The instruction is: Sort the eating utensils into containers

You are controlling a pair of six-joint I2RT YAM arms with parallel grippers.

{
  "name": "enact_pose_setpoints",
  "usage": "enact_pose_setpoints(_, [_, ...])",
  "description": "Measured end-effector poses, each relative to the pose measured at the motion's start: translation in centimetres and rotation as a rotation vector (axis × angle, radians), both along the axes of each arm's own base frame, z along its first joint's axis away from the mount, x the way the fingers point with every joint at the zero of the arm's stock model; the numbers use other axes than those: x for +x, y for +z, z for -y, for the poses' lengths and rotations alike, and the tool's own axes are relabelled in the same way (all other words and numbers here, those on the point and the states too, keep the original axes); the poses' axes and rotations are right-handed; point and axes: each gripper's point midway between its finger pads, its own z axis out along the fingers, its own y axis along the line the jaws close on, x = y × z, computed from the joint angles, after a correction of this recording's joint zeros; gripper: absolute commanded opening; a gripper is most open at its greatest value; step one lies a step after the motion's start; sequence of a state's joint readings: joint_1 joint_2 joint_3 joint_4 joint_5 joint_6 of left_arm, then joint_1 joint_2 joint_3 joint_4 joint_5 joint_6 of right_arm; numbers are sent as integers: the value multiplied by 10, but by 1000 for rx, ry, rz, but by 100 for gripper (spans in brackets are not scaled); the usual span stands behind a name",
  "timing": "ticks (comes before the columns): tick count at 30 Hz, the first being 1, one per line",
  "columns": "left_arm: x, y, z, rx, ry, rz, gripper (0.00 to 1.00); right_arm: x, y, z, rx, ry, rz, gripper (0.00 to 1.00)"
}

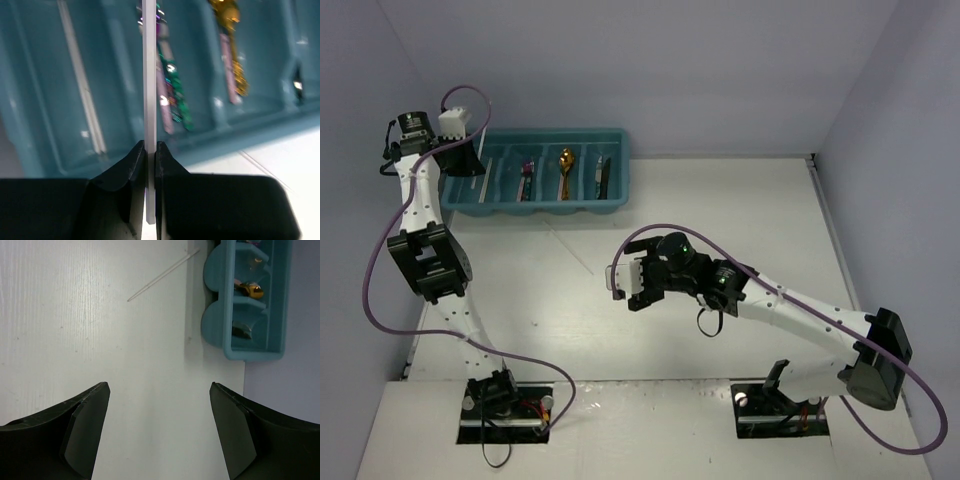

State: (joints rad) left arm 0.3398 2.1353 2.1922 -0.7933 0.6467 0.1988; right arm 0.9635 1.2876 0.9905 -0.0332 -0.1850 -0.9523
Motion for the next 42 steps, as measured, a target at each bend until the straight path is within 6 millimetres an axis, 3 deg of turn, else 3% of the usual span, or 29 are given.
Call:
enact_pose_setpoints(3, [26,-17,-17,21,33,2,0,3,-3,5,13,-39,-33,79])
enact_pose_setpoints(7, [41,-39,-29,30,67,-19,0,6,-8,11,19,-73,-61,79])
enact_pose_setpoints(14, [52,-54,-40,56,99,-30,0,8,-9,13,26,-92,-77,79])
enact_pose_setpoints(19, [55,-66,-45,69,115,-47,10,7,-10,13,31,-94,-86,79])
enact_pose_setpoints(27, [59,-85,-48,67,123,-74,15,9,-13,15,48,-130,-125,79])
enact_pose_setpoints(32, [59,-85,-48,59,131,-77,41,11,-22,14,48,-154,-170,78])
enact_pose_setpoints(36, [59,-83,-45,43,129,-74,46,15,-27,5,60,-176,-224,72])
enact_pose_setpoints(38, [59,-79,-43,25,128,-68,48,17,-28,-3,75,-185,-258,62])
enact_pose_setpoints(42, [60,-49,-34,-33,136,-19,51,27,-34,-27,133,-257,-375,49])
